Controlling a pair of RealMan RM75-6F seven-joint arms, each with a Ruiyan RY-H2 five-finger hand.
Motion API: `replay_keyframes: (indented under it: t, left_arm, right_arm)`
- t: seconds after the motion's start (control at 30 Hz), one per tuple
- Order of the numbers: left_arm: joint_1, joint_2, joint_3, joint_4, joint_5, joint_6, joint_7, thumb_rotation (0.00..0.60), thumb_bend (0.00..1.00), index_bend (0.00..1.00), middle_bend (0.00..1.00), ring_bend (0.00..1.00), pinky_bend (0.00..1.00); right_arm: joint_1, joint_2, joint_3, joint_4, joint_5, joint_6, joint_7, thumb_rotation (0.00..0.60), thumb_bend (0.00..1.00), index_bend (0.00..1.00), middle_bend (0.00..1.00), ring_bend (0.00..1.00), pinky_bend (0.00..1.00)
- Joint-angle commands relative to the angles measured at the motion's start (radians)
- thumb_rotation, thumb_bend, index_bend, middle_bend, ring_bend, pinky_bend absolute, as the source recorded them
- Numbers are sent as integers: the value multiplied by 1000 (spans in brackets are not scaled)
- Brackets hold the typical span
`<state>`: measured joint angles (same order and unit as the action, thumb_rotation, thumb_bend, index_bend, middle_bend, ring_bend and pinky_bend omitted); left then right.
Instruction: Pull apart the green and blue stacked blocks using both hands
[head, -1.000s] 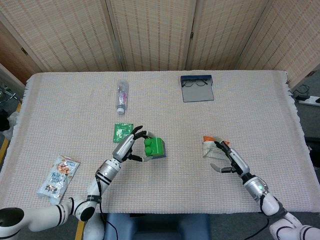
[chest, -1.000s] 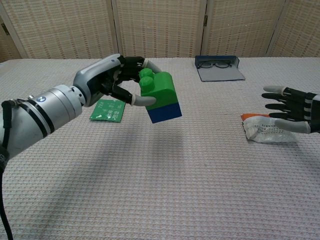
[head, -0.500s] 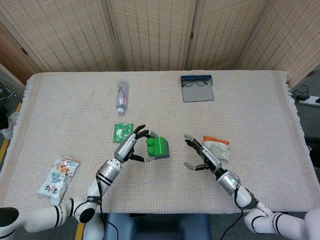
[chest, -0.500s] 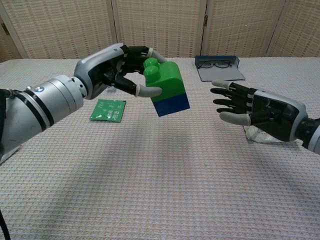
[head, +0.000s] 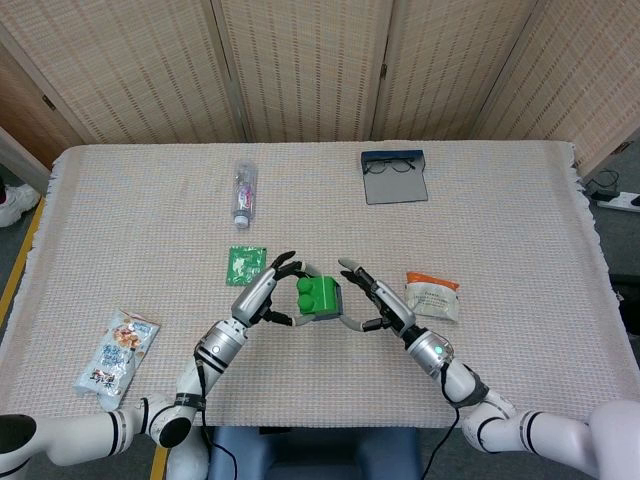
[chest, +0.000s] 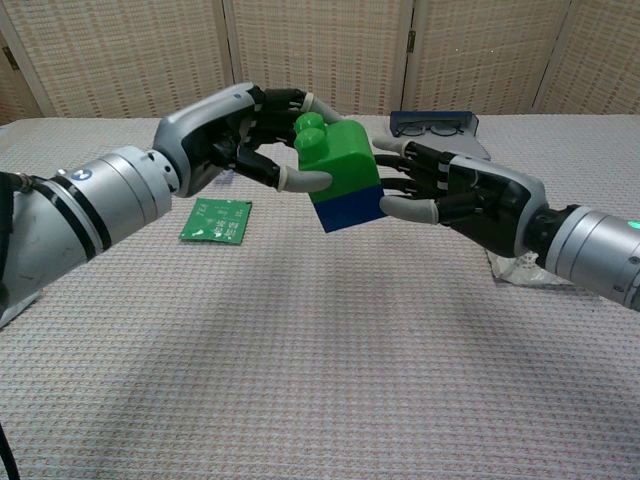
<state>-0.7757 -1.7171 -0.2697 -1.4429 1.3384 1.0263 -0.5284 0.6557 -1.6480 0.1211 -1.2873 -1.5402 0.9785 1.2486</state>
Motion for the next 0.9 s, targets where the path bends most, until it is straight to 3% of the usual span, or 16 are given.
replay_keyframes:
  t: [0.03,0.67,0.9]
  left_arm:
    - [-4,3,-7,-3,-3,-3,4,600,382,771,855,386,0]
    - [-1,18,-5,-19,-1,-12,2,600,382,771,855,385,0]
    - [-2,17,-4,-12,-3,-17,-5,600,382,771,855,385,0]
  right_arm:
    - [-2,-9,-17,-4,0,0,-15,600,372,0,1,55,0]
    - [18,-27,-15,-15,22,-2,-63,600,372,5,21,65,0]
    - [29,-31,-8,-10,32,-14,-68,600,372,169,38,69,0]
